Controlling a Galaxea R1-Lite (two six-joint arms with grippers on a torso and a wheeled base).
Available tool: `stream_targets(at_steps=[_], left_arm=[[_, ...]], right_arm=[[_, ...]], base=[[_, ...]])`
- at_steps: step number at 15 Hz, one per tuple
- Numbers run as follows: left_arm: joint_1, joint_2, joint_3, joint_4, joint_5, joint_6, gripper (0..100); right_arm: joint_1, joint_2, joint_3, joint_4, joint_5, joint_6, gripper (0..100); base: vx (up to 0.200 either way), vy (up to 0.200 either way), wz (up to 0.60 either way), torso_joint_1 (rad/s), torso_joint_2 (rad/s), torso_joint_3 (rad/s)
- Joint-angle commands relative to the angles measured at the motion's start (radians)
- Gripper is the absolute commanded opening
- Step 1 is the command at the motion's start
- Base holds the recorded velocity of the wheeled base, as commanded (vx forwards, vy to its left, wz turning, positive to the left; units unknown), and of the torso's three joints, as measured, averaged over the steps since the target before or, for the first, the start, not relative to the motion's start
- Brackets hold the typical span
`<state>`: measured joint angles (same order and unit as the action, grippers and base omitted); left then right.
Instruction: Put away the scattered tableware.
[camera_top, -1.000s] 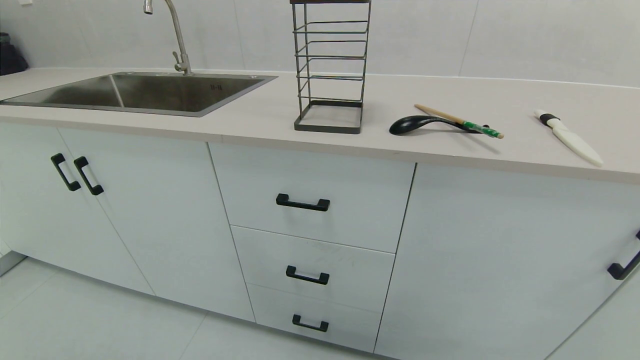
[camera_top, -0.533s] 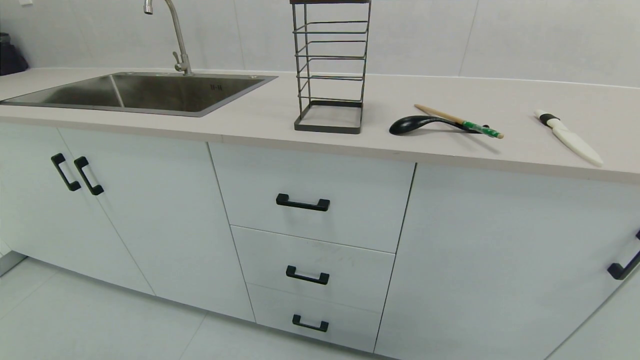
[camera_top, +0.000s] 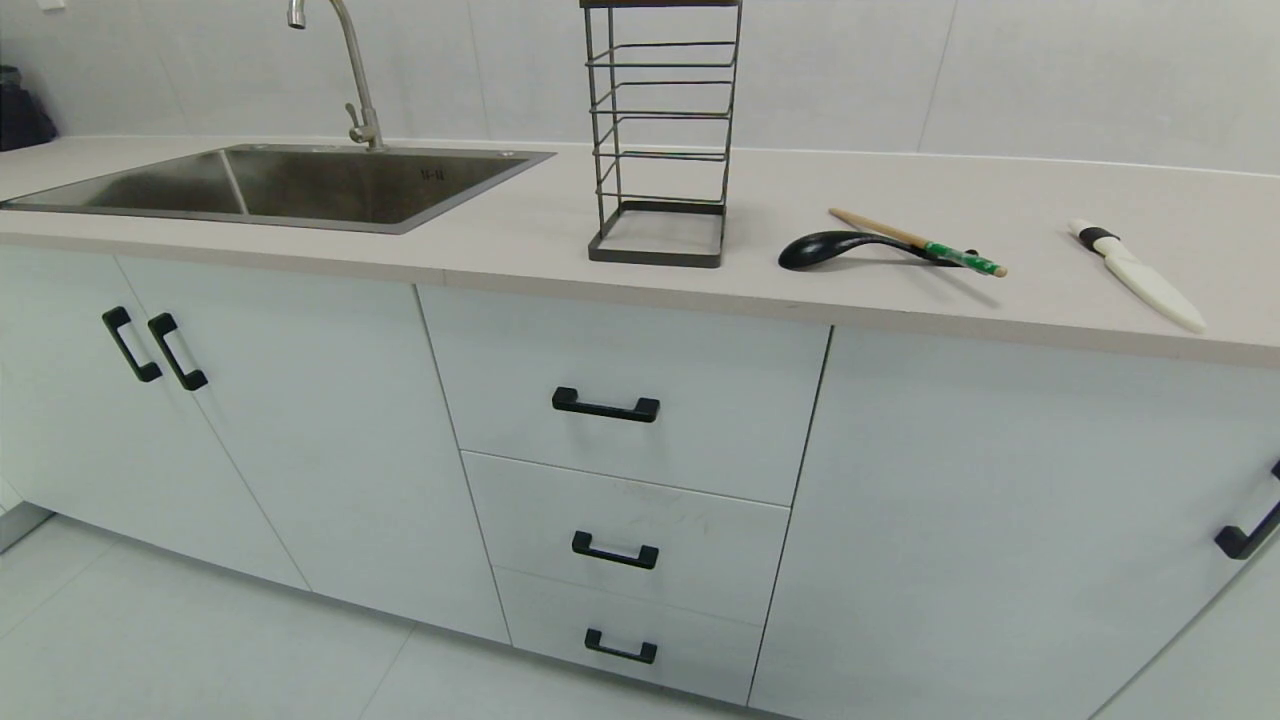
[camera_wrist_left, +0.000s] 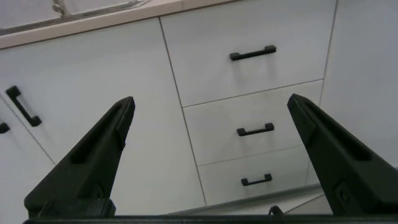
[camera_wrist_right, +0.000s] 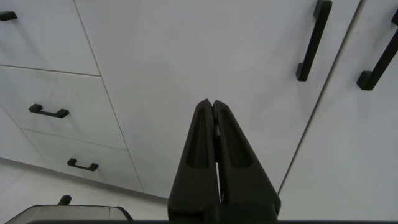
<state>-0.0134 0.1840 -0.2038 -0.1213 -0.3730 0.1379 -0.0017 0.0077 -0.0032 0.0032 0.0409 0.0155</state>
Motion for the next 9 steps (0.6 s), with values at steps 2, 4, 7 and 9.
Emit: stream_targets(at_steps=[2, 4, 7, 9], left_arm=[[-0.002, 0.199, -0.017, 0.0, -0.093, 0.169, 100], [-0.003, 0.275, -0.005, 0.0, -0.132, 0.422, 100], [-0.072, 0.428, -0.014, 0.0, -0.127, 0.651, 100], [-0.14, 0.549, -0.016, -0.008, -0.064, 0.833, 100]], right_arm=[[0.0, 0.002, 0.0, 0.0, 0.001, 0.0, 0], [0.0, 0.002, 0.0, 0.0, 0.001, 0.0, 0], [0.0, 0.002, 0.0, 0.0, 0.001, 0.0, 0], [0.0, 0.002, 0.0, 0.0, 0.001, 0.0, 0]], base=[[0.0, 0.0, 0.0, 0.0, 0.0, 0.0], [0.0, 0.0, 0.0, 0.0, 0.0, 0.0], [0.0, 0.0, 0.0, 0.0, 0.0, 0.0], [0.0, 0.0, 0.0, 0.0, 0.0, 0.0]])
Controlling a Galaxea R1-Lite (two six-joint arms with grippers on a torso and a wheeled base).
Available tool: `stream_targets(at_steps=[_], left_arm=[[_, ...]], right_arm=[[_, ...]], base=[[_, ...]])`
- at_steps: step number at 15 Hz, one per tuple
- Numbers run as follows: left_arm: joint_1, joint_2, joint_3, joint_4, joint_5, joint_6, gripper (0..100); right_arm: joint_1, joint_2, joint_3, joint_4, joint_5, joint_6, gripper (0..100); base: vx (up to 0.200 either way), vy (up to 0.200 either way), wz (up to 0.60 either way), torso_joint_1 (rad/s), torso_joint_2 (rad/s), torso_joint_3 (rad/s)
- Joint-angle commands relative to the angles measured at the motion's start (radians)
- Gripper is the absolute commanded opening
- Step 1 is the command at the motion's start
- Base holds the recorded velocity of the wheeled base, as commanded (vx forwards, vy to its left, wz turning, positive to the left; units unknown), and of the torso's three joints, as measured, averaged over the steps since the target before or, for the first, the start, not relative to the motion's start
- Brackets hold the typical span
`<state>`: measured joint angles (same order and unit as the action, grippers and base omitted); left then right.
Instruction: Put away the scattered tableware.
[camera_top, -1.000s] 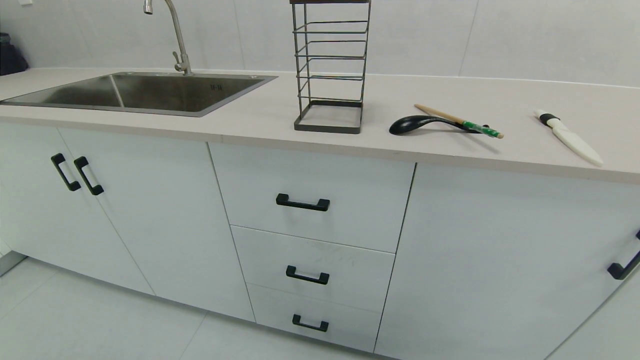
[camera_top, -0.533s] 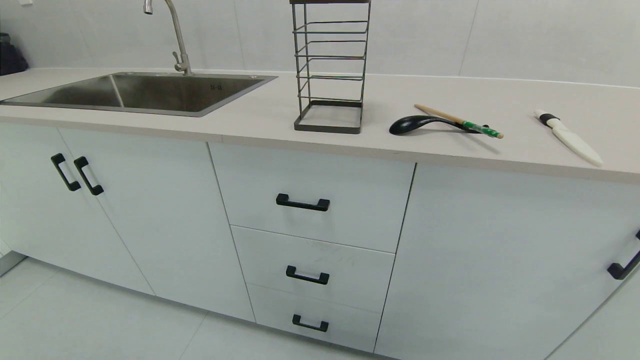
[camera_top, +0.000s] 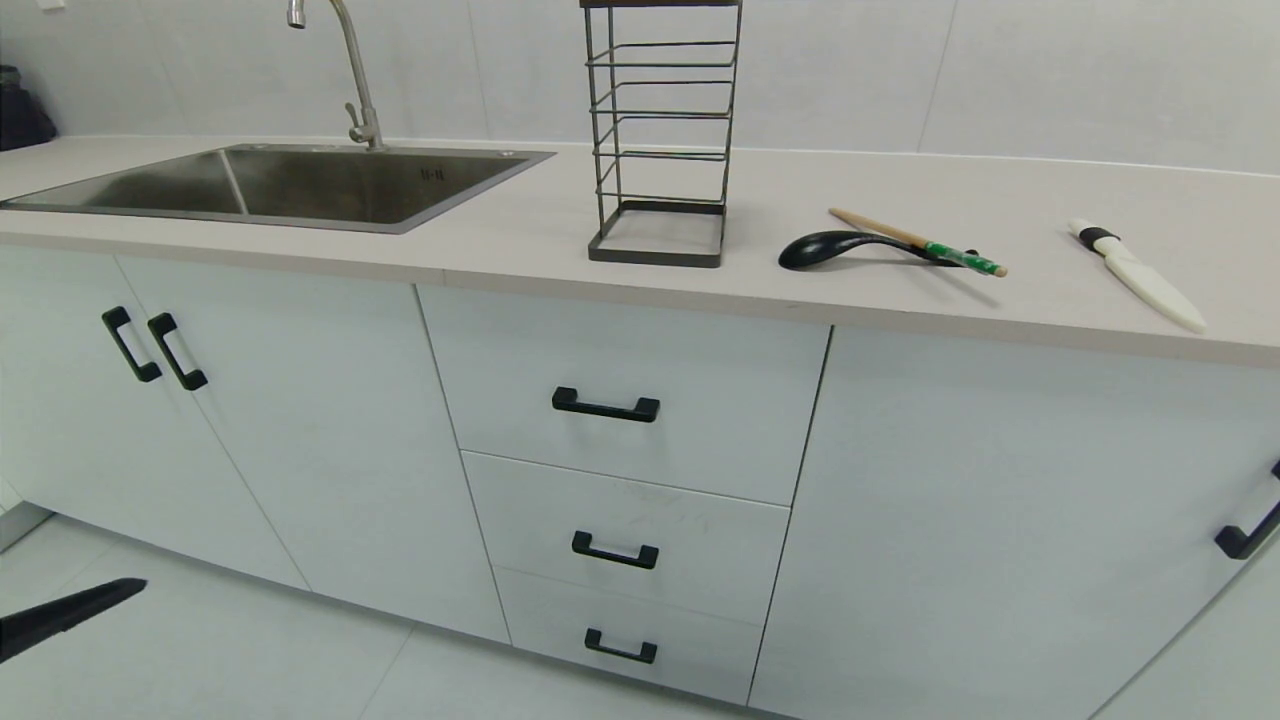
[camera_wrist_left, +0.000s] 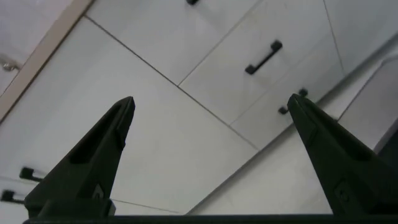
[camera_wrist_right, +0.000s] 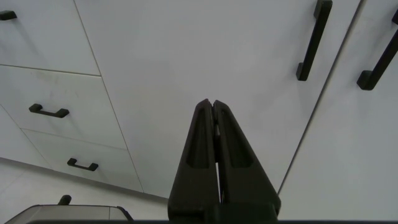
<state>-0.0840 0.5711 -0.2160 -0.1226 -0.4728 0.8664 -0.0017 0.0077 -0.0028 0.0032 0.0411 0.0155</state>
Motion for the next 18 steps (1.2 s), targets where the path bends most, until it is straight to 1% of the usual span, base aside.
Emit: stream_targets(at_steps=[1, 2, 3, 4, 5, 6, 7, 8, 9, 10, 11, 12, 13, 14, 16, 17, 18], left_arm=[[-0.115, 0.225, -0.008, -0.009, 0.065, 0.198, 100], [-0.158, 0.274, -0.006, -0.009, 0.1, 0.27, 100], [-0.189, 0.314, -0.006, -0.009, 0.141, 0.31, 100], [-0.214, 0.348, -0.006, -0.009, 0.181, 0.322, 100], [-0.247, 0.397, -0.008, -0.011, 0.217, 0.322, 100], [-0.267, 0.452, -0.013, -0.023, 0.232, 0.324, 100], [-0.284, 0.512, -0.022, -0.057, 0.237, 0.327, 100], [-0.309, 0.584, -0.036, -0.117, 0.244, 0.329, 100], [-0.321, 0.621, -0.046, -0.152, 0.249, 0.329, 100], [-0.35, 0.708, -0.066, -0.233, 0.252, 0.329, 100], [-0.364, 0.756, -0.071, -0.289, 0.255, 0.329, 100], [-0.364, 0.756, -0.071, -0.289, 0.255, 0.329, 100], [-0.379, 0.825, -0.072, -0.338, 0.26, 0.329, 100], [-0.398, 0.866, -0.082, -0.345, 0.269, 0.329, 100], [-0.451, 0.96, -0.106, -0.364, 0.272, 0.329, 100], [-0.479, 1.015, -0.122, -0.391, 0.275, 0.33, 100], [-0.493, 1.055, -0.125, -0.42, 0.286, 0.33, 100]], right_arm=[[0.0, 0.002, 0.0, 0.0, 0.0, 0.0, 0], [0.0, 0.002, 0.0, 0.0, 0.0, 0.0, 0], [0.0, 0.002, 0.0, 0.0, 0.0, 0.0, 0], [0.0, 0.002, 0.0, 0.0, 0.0, 0.0, 0], [0.0, 0.002, 0.0, 0.0, 0.0, 0.0, 0], [0.0, 0.002, 0.0, 0.0, 0.0, 0.0, 0], [0.0, 0.002, 0.0, 0.0, 0.0, 0.0, 0], [0.0, 0.002, 0.0, 0.0, 0.0, 0.0, 0], [0.0, 0.002, 0.0, 0.0, 0.0, 0.0, 0], [0.0, 0.002, 0.0, 0.0, 0.0, 0.0, 0], [0.0, 0.002, 0.0, 0.0, 0.0, 0.0, 0], [0.0, 0.002, 0.0, 0.0, 0.0, 0.0, 0], [0.0, 0.002, 0.0, 0.0, 0.0, 0.0, 0], [0.0, 0.002, 0.0, 0.0, 0.0, 0.0, 0], [0.0, 0.002, 0.0, 0.0, 0.0, 0.0, 0], [0.0, 0.002, 0.0, 0.0, 0.0, 0.0, 0], [0.0, 0.002, 0.0, 0.0, 0.0, 0.0, 0]], base=[[0.0, 0.0, 0.0, 0.0, 0.0, 0.0], [0.0, 0.0, 0.0, 0.0, 0.0, 0.0], [0.0, 0.0, 0.0, 0.0, 0.0, 0.0], [0.0, 0.0, 0.0, 0.0, 0.0, 0.0], [0.0, 0.0, 0.0, 0.0, 0.0, 0.0], [0.0, 0.0, 0.0, 0.0, 0.0, 0.0], [0.0, 0.0, 0.0, 0.0, 0.0, 0.0], [0.0, 0.0, 0.0, 0.0, 0.0, 0.0], [0.0, 0.0, 0.0, 0.0, 0.0, 0.0], [0.0, 0.0, 0.0, 0.0, 0.0, 0.0], [0.0, 0.0, 0.0, 0.0, 0.0, 0.0], [0.0, 0.0, 0.0, 0.0, 0.0, 0.0], [0.0, 0.0, 0.0, 0.0, 0.0, 0.0], [0.0, 0.0, 0.0, 0.0, 0.0, 0.0], [0.0, 0.0, 0.0, 0.0, 0.0, 0.0], [0.0, 0.0, 0.0, 0.0, 0.0, 0.0], [0.0, 0.0, 0.0, 0.0, 0.0, 0.0]])
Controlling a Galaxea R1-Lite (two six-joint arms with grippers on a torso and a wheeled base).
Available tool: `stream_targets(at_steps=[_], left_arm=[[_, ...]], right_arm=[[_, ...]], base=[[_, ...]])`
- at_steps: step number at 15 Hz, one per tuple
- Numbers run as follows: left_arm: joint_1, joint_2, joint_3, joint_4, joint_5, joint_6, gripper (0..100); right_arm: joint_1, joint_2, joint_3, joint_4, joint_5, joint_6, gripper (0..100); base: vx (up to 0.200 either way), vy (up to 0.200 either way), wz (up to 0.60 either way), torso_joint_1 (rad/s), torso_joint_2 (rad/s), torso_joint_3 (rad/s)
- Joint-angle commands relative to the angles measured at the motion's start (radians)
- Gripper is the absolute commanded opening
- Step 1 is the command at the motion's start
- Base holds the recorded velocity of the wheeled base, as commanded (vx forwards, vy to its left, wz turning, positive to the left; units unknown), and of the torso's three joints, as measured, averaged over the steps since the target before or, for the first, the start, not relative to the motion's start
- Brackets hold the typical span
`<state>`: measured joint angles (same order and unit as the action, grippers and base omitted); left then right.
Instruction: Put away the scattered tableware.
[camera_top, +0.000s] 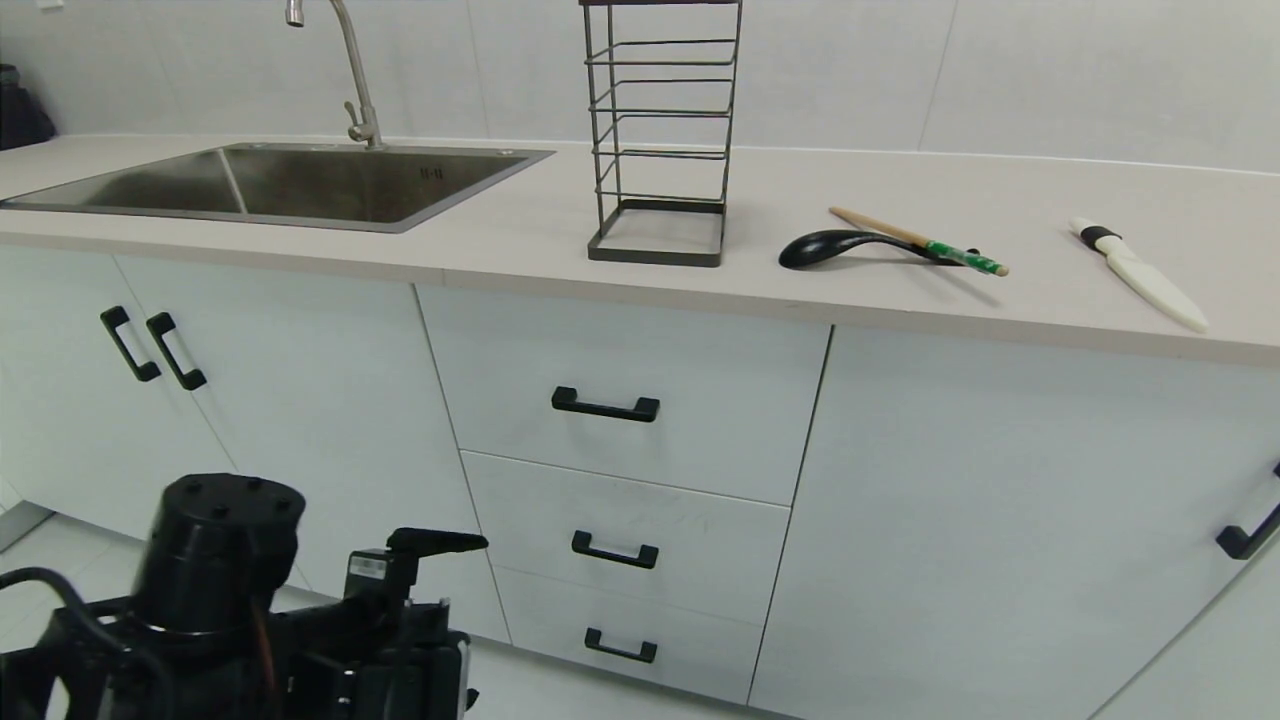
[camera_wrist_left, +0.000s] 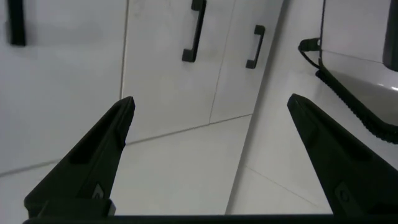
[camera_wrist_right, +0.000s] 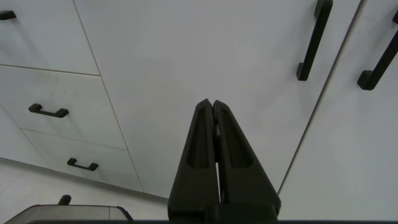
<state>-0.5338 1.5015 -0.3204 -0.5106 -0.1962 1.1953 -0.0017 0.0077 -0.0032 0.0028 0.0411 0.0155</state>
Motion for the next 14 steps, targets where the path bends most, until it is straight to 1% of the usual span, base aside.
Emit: stream_targets(at_steps=[1, 2, 3, 4, 5, 6, 7, 10, 14], left_arm=[[-0.063, 0.186, -0.02, -0.089, 0.035, -0.002, 100], [-0.071, 0.235, -0.02, -0.137, 0.049, -0.006, 100], [-0.071, 0.286, -0.023, -0.192, 0.05, -0.01, 100], [-0.071, 0.307, -0.023, -0.218, 0.05, -0.011, 100], [-0.067, 0.361, -0.048, -0.266, 0.054, -0.02, 100], [-0.069, 0.384, -0.069, -0.27, 0.054, -0.034, 100], [-0.071, 0.398, -0.077, -0.272, 0.054, -0.04, 100], [-0.064, 0.465, -0.085, -0.289, 0.054, -0.042, 100], [-0.061, 0.589, -0.1, -0.391, 0.054, -0.042, 100]], right_arm=[[0.0, 0.002, 0.0, 0.0, 0.0, 0.0, 0], [0.0, 0.002, 0.0, 0.0, 0.0, 0.0, 0], [0.0, 0.002, 0.0, 0.0, 0.0, 0.0, 0], [0.0, 0.002, 0.0, 0.0, 0.0, 0.0, 0], [0.0, 0.002, 0.0, 0.0, 0.0, 0.0, 0], [0.0, 0.002, 0.0, 0.0, 0.0, 0.0, 0], [0.0, 0.002, 0.0, 0.0, 0.0, 0.0, 0], [0.0, 0.002, 0.0, 0.0, 0.0, 0.0, 0], [0.0, 0.002, 0.002, 0.0, 0.0, 0.0, 0]], base=[[0.0, 0.0, 0.0, 0.0, 0.0, 0.0], [0.0, 0.0, 0.0, 0.0, 0.0, 0.0], [0.0, 0.0, 0.0, 0.0, 0.0, 0.0], [0.0, 0.0, 0.0, 0.0, 0.0, 0.0], [0.0, 0.0, 0.0, 0.0, 0.0, 0.0], [0.0, 0.0, 0.0, 0.0, 0.0, 0.0], [0.0, 0.0, 0.0, 0.0, 0.0, 0.0], [0.0, 0.0, 0.0, 0.0, 0.0, 0.0], [0.0, 0.0, 0.0, 0.0, 0.0, 0.0]])
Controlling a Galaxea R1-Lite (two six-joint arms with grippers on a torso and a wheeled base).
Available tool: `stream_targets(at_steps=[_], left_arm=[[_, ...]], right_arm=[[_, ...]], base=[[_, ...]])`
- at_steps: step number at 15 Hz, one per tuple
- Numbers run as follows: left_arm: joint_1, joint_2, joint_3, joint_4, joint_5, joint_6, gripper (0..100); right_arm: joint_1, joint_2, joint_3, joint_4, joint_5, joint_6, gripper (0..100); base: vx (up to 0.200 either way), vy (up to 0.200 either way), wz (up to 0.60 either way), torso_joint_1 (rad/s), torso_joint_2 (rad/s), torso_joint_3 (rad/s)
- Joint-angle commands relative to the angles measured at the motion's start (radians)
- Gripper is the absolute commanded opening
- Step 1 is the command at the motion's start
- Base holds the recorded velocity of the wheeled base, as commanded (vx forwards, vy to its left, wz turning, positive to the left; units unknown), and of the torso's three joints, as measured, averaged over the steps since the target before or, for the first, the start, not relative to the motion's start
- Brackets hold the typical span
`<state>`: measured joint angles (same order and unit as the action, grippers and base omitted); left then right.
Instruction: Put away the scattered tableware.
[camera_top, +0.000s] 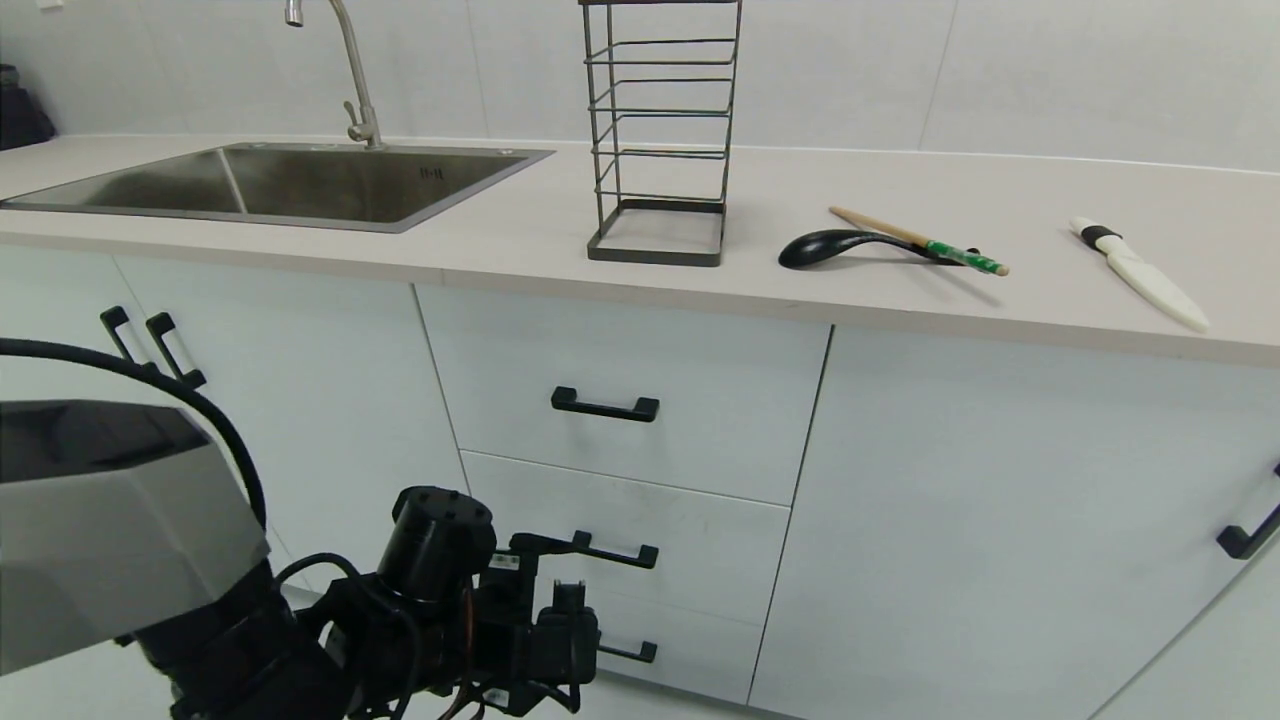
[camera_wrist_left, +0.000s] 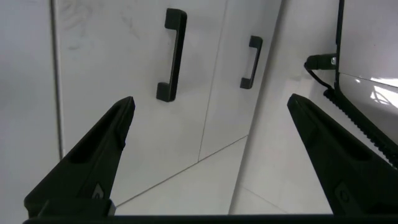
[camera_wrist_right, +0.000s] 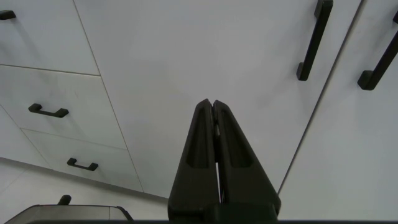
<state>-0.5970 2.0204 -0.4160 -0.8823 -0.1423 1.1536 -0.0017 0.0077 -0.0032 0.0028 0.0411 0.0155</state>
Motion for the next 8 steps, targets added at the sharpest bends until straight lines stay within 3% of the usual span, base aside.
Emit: stream_targets(at_steps=[1, 2, 8], left_arm=[[0.0, 0.129, -0.012, -0.078, 0.001, -0.002, 100], [0.0, 0.158, -0.029, -0.116, 0.004, -0.002, 100], [0.003, 0.231, -0.104, -0.132, 0.004, -0.002, 100]], right_arm=[[0.0, 0.002, 0.0, 0.0, 0.0, 0.0, 0], [0.0, 0.002, 0.0, 0.0, 0.0, 0.0, 0], [0.0, 0.002, 0.0, 0.0, 0.0, 0.0, 0]], base=[[0.0, 0.0, 0.0, 0.0, 0.0, 0.0], [0.0, 0.0, 0.0, 0.0, 0.0, 0.0], [0.0, 0.0, 0.0, 0.0, 0.0, 0.0]])
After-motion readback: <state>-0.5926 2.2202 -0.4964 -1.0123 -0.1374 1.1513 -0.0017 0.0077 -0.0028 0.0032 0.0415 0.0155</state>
